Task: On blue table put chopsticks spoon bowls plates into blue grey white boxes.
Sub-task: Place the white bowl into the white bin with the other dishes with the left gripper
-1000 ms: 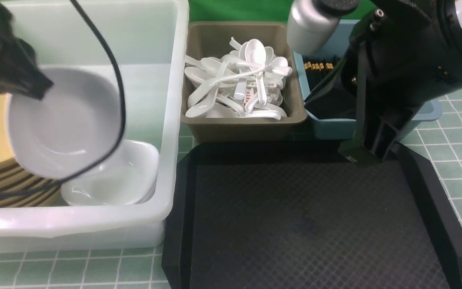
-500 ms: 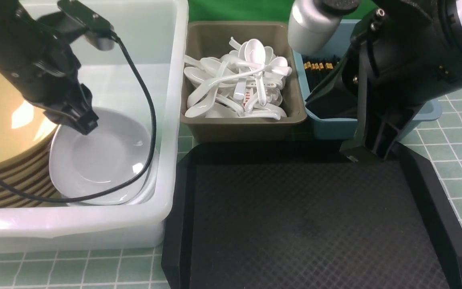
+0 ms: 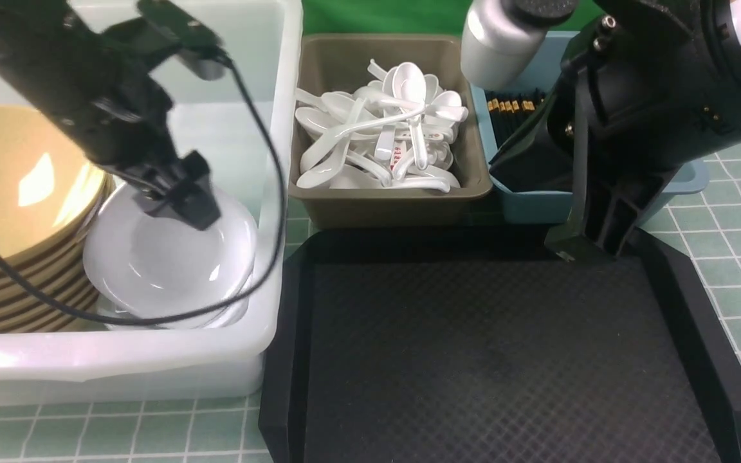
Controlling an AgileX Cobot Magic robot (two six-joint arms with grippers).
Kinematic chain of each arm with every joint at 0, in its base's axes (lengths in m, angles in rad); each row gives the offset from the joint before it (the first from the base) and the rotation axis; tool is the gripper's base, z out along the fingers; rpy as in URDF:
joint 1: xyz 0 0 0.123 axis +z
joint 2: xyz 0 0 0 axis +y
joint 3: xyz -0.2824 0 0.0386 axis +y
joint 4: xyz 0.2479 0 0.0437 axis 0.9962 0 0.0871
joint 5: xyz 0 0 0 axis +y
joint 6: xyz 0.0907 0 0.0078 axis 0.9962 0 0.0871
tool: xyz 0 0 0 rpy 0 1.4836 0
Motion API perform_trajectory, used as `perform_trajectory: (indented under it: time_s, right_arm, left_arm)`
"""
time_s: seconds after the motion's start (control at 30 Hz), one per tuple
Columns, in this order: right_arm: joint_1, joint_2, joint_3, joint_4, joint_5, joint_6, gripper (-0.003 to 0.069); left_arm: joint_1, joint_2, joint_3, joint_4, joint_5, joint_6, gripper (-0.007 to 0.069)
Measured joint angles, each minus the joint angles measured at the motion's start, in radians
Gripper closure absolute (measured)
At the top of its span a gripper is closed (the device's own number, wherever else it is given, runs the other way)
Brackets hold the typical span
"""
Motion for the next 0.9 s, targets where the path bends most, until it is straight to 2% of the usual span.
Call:
perform_trajectory:
  time_s: [0.17, 0.3, 0.4, 0.43, 0.5, 0.57, 0.63, 0.67, 0.73, 0.77, 0.83, 0.9]
  right_arm:
    - [0.0, 0.0, 0.0, 0.0, 0.0, 0.0, 0.0598]
    - [0.0, 0.0, 0.0, 0.0, 0.001, -0.001, 0.0595]
    - [0.0, 0.0, 0.0, 0.0, 0.0, -0.001, 0.0594]
    - [0.0, 0.0, 0.0, 0.0, 0.0, -0.001, 0.0594]
    - [0.0, 0.0, 0.0, 0.0, 0.0, -0.001, 0.0594]
    - [0.0, 0.0, 0.0, 0.0, 0.0, -0.001, 0.0593]
    - [0.0, 0.0, 0.0, 0.0, 0.0, -0.001, 0.0591]
    - [0.0, 0.0, 0.0, 0.0, 0.0, -0.001, 0.0591]
    - [0.0, 0.0, 0.0, 0.0, 0.0, -0.001, 0.0589]
    - [0.0, 0.0, 0.0, 0.0, 0.0, -0.001, 0.0589]
    - [0.0, 0.0, 0.0, 0.0, 0.0, -0.001, 0.0589]
    - [0.0, 0.0, 0.0, 0.0, 0.0, -0.001, 0.0589]
  left_arm:
    - [-0.023, 0.004, -0.003, 0.093, 0.001, -0.119, 0.0123]
    - [-0.023, 0.006, -0.053, 0.171, 0.04, -0.301, 0.0123]
    - [-0.023, 0.006, -0.086, 0.175, 0.049, -0.39, 0.0129]
    - [-0.023, 0.006, -0.098, 0.187, 0.051, -0.455, 0.0154]
    - [-0.023, 0.009, -0.101, 0.198, 0.054, -0.485, 0.0183]
    - [-0.023, 0.017, -0.101, 0.228, 0.058, -0.528, 0.0244]
    - [-0.023, 0.033, -0.101, 0.254, 0.061, -0.547, 0.0356]
    - [-0.023, 0.036, -0.101, 0.254, 0.061, -0.549, 0.0378]
    - [-0.023, 0.047, -0.101, 0.258, 0.061, -0.545, 0.0522]
    - [-0.023, 0.048, -0.101, 0.259, 0.061, -0.537, 0.0559]
    - [-0.023, 0.049, -0.101, 0.277, 0.061, -0.522, 0.0609]
    - [-0.023, 0.047, -0.101, 0.323, 0.061, -0.524, 0.0627]
